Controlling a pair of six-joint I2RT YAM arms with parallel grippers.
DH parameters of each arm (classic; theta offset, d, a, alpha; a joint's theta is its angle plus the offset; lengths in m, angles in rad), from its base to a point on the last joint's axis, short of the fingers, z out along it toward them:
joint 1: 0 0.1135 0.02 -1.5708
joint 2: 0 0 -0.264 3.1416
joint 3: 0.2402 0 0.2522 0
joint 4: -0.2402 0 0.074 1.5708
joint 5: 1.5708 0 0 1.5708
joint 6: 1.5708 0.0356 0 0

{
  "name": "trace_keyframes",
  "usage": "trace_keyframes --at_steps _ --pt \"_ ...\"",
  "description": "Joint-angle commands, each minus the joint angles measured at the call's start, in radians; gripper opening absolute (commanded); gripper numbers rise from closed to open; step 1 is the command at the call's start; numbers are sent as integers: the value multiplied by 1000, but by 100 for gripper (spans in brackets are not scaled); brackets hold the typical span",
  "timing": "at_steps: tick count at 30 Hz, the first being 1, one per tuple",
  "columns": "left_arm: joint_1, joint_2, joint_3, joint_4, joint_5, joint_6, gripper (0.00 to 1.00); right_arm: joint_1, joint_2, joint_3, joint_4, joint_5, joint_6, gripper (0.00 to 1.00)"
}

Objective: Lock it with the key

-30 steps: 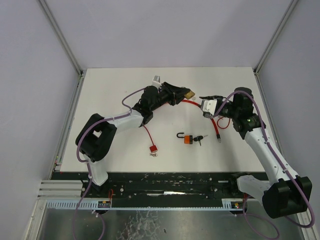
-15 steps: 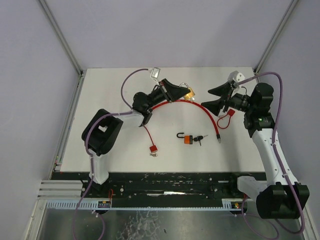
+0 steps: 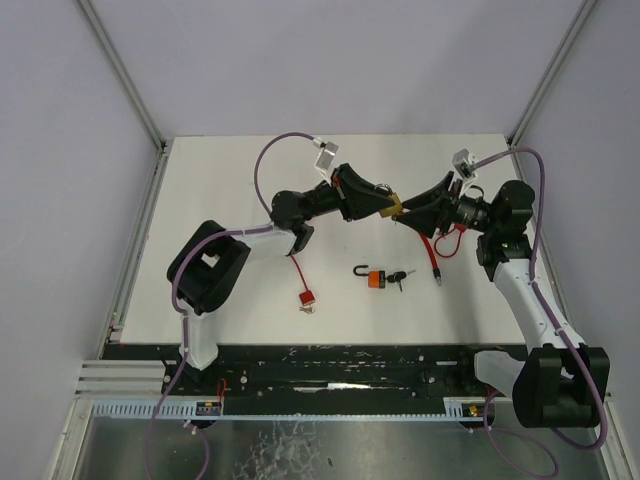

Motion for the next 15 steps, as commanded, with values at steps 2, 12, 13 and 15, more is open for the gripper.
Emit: trace_keyframes --at_steps 2,12,13,15 --pt "-3 -19 39 103 -6 22 0 29 17 18 24 -32 -16 56" --pt "-9 -25 40 103 1 19 0 55 27 22 15 -39 -40 45" --pt "-11 -23 43 102 2 18 0 59 29 23 14 -41 -41 41" --pt "-15 -20 46 103 3 16 0 65 31 26 13 -44 -43 37"
